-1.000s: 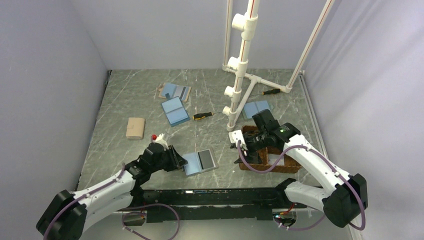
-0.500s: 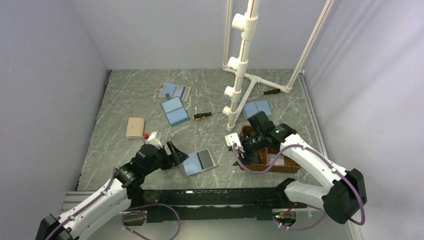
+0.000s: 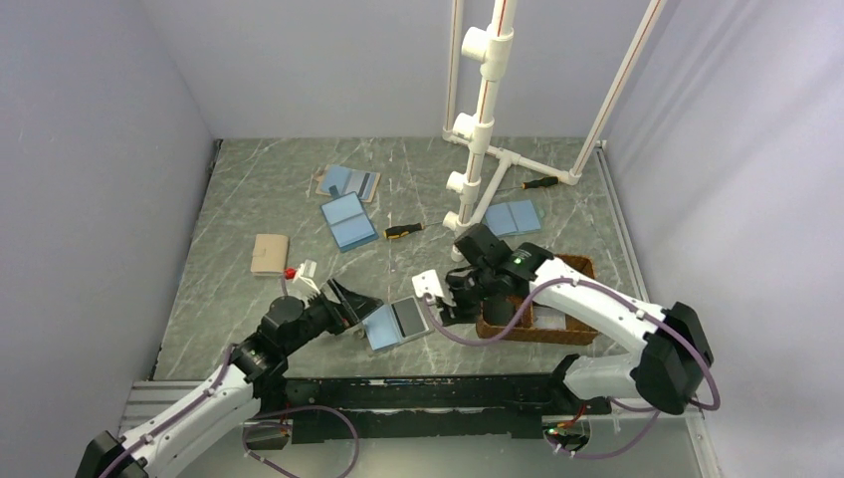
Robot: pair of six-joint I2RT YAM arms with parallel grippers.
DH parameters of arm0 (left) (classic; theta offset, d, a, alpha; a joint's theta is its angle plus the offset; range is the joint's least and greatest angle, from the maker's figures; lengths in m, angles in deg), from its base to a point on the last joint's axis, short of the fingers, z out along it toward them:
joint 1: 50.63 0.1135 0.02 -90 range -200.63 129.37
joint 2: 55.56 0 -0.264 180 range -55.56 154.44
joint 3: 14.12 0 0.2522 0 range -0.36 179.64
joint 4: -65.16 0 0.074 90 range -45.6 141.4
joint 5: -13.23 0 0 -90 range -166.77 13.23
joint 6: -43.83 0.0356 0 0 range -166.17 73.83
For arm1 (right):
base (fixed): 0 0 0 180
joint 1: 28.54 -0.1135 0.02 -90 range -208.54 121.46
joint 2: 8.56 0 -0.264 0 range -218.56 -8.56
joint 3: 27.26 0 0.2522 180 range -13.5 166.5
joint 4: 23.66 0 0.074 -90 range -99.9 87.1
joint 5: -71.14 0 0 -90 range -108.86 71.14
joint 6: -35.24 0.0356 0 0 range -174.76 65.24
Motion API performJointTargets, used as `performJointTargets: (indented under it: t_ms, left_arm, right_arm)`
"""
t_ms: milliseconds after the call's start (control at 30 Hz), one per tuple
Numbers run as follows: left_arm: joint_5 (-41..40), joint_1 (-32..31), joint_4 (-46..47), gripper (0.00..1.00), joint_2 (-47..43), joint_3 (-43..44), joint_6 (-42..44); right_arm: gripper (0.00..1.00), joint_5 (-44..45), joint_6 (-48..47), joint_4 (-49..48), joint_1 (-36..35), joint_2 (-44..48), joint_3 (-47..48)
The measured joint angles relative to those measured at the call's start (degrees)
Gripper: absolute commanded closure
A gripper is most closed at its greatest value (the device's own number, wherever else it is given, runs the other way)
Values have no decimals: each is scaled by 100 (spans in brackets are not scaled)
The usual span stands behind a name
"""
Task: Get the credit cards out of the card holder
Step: Remove the credit card from the card holder.
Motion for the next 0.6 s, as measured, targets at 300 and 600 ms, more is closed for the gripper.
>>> performJointTargets:
  t_ms: [300,600]
  left_arm:
    - [319,0,754,24,1342,190,-146]
    - [426,0,1318,31,2337,278,-254]
  right_arm:
    - [82,424,1633,-1095,-315,-831,396]
    - [86,1088,2430,-1735,-417,-1128,264]
